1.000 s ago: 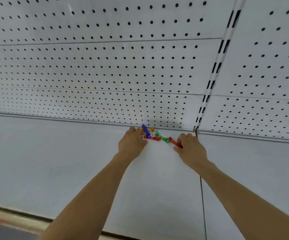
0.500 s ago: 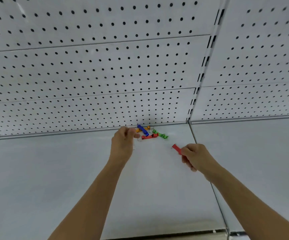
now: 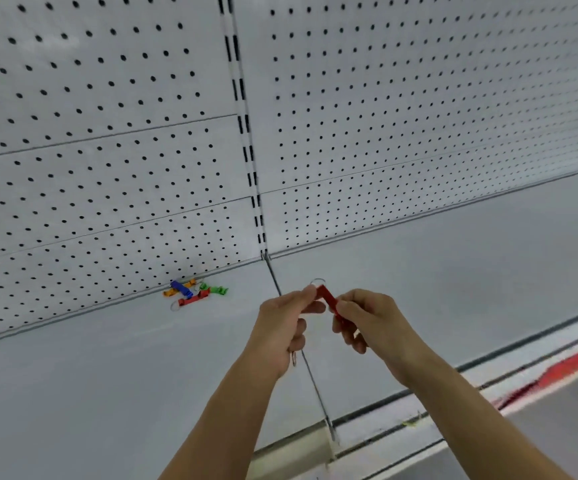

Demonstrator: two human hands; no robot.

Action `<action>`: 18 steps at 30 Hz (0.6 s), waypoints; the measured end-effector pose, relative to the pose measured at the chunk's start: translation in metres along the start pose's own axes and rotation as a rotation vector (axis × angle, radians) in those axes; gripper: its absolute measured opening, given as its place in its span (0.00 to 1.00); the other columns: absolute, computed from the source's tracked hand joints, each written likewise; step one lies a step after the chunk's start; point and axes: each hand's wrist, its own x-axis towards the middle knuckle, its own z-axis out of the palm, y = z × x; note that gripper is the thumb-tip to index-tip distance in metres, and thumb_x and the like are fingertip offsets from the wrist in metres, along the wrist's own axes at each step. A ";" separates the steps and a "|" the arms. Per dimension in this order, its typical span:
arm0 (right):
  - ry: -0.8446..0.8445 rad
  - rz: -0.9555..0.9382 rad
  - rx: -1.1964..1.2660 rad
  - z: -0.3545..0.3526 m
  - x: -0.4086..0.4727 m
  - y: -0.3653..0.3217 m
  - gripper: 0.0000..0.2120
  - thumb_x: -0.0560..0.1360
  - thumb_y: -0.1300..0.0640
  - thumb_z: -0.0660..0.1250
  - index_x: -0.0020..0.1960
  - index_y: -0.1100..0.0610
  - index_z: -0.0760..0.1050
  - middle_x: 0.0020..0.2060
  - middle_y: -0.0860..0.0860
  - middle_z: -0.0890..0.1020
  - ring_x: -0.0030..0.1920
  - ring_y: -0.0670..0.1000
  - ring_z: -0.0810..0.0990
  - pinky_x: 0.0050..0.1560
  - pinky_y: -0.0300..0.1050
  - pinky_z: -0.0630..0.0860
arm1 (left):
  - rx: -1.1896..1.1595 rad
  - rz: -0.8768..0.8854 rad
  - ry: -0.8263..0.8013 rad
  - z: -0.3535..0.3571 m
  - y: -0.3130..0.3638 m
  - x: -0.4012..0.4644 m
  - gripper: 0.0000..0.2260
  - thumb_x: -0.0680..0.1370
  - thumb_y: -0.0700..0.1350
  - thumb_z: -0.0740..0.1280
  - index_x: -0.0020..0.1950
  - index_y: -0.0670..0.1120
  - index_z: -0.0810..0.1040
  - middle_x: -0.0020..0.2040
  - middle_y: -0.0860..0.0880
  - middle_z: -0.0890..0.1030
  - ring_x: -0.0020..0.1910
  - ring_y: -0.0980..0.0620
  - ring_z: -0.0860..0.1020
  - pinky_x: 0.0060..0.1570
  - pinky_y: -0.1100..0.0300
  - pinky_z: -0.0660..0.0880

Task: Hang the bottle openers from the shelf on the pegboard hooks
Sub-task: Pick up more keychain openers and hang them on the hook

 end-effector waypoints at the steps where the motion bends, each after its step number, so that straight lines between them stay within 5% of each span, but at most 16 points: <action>1: 0.014 -0.011 -0.001 -0.019 -0.007 0.004 0.09 0.79 0.63 0.60 0.44 0.61 0.78 0.33 0.54 0.81 0.29 0.49 0.74 0.27 0.40 0.68 | -0.006 0.014 -0.019 0.020 -0.002 -0.003 0.10 0.78 0.48 0.68 0.50 0.42 0.84 0.46 0.46 0.86 0.23 0.56 0.58 0.22 0.64 0.55; 7: 0.062 -0.026 -0.020 -0.149 -0.058 0.034 0.09 0.79 0.63 0.61 0.47 0.61 0.80 0.37 0.54 0.85 0.33 0.50 0.79 0.32 0.41 0.72 | 0.025 0.113 -0.061 0.154 -0.023 -0.028 0.07 0.76 0.44 0.70 0.49 0.42 0.84 0.45 0.46 0.86 0.25 0.54 0.58 0.24 0.62 0.55; 11: 0.172 -0.068 -0.072 -0.240 -0.089 0.055 0.09 0.79 0.58 0.62 0.48 0.56 0.82 0.42 0.51 0.85 0.43 0.49 0.83 0.41 0.43 0.77 | 0.123 0.199 -0.089 0.246 -0.041 -0.046 0.04 0.76 0.44 0.71 0.44 0.47 0.86 0.26 0.50 0.76 0.24 0.53 0.56 0.27 0.60 0.54; 18: 0.358 -0.187 -0.002 -0.363 -0.120 0.055 0.07 0.78 0.58 0.66 0.47 0.58 0.82 0.41 0.52 0.85 0.39 0.49 0.83 0.39 0.42 0.76 | 0.316 0.416 -0.208 0.377 -0.052 -0.075 0.06 0.77 0.44 0.68 0.47 0.46 0.85 0.19 0.58 0.71 0.20 0.58 0.62 0.26 0.62 0.59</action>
